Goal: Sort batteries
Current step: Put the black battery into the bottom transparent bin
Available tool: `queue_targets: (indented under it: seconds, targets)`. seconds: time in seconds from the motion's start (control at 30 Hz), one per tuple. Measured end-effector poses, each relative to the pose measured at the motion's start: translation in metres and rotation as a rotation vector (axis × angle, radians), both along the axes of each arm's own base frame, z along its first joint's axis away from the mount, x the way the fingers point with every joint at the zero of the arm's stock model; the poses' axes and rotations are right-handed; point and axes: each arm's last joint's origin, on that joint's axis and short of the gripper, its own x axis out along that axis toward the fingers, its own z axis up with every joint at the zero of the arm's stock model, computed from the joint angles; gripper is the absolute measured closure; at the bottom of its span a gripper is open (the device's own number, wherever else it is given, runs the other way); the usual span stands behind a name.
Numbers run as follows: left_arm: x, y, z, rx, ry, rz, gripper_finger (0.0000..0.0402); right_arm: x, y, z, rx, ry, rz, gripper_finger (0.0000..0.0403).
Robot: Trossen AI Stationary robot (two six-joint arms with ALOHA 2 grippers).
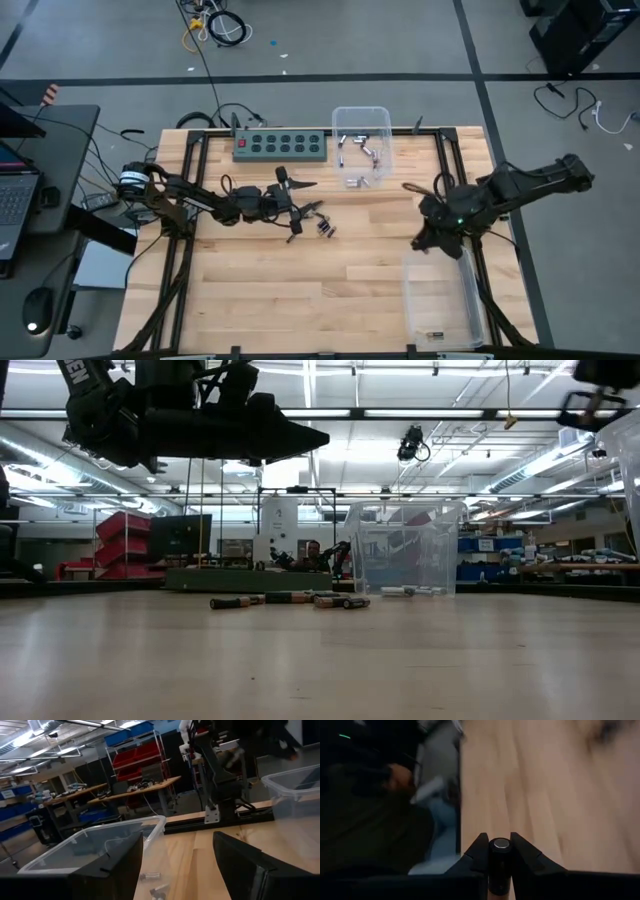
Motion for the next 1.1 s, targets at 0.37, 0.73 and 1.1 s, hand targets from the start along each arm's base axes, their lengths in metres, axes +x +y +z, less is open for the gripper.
queue_targets:
  seconds: [0.37, 0.73, 1.1]
  targets:
    - [0.0, 0.001, 0.0, -0.004, 0.001, 0.045, 0.0161, -0.005, 0.03, -0.023, 0.286, 0.56, -0.052, 0.036]
    - [0.0, 0.001, 0.0, -0.004, 0.001, 0.049, 0.0161, 0.006, 0.046, -0.038, 0.312, 0.763, -0.11, 0.0318]
    - [0.0, 0.0, -0.004, -0.037, 0.036, 0.042, 0.0161, 0.01, 0.045, -0.025, 0.352, 0.569, -0.075, 0.0334]
